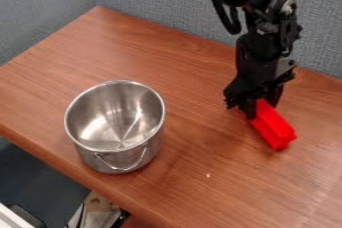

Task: Move the red object from the metal pot to the table

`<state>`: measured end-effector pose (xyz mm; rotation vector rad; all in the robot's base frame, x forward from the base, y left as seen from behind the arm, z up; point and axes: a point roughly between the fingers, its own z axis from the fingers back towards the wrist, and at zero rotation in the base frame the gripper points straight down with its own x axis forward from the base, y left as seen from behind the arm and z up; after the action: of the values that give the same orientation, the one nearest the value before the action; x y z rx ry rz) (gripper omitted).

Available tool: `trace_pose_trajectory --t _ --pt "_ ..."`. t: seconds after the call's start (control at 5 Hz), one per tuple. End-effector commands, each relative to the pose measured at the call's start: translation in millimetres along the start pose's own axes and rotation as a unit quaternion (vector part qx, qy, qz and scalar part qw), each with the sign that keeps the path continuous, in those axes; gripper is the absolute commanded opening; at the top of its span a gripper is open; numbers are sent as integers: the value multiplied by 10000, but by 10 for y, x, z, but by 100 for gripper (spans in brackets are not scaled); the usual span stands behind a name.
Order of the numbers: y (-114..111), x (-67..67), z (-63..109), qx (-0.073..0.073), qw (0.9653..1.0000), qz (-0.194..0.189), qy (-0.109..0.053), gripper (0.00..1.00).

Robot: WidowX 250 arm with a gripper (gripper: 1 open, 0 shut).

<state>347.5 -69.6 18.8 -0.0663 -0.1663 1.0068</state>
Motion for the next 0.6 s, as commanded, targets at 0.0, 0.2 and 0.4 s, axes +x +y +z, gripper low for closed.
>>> trace_pose_trajectory --t 0.0,0.2,0.4 --pt "328 23 -317 745 9971 -27 140 0" --pt "343 18 -279 867 9960 -113 169 0" --pt "379 144 -287 885 9945 -554 73 0"
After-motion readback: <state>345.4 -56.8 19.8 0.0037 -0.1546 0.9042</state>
